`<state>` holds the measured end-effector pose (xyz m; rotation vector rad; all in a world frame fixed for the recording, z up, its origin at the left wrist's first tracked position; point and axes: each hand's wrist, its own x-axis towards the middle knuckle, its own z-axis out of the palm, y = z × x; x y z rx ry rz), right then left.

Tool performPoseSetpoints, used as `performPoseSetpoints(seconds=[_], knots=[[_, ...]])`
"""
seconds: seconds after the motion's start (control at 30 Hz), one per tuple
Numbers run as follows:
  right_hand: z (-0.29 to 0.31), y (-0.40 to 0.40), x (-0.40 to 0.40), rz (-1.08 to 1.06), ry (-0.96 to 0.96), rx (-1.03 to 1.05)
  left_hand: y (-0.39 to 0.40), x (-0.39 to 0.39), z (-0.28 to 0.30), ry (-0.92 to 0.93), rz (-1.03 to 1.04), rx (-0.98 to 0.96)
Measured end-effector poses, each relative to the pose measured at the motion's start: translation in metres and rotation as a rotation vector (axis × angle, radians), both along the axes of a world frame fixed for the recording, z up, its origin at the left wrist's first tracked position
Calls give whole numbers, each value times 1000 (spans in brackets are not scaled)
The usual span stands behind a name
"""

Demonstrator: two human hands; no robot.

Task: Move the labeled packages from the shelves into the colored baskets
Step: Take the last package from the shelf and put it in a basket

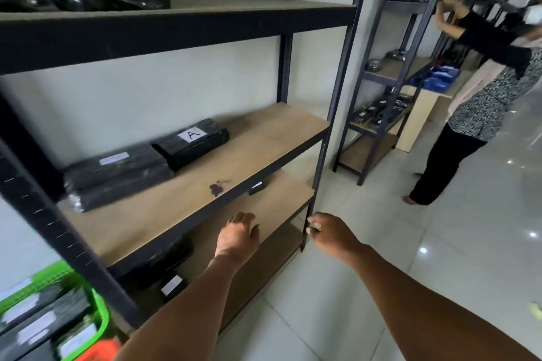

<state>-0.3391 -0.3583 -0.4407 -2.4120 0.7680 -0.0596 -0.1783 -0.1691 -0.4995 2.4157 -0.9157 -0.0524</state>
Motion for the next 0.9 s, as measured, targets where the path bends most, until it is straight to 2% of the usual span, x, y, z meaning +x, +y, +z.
performPoseSetpoints(seconds=[0.2, 0.53, 0.7, 0.9], knots=[[-24, -76, 57, 60, 72, 29, -64, 34, -15, 105, 105, 33], [-93, -175, 171, 348, 201, 97, -143, 68, -60, 304, 525, -39], [-149, -209, 239, 255, 92, 221, -199, 112, -105, 333, 665, -140], [-263, -239, 324, 201, -92, 253, -252, 175, -214, 397, 729, -434]])
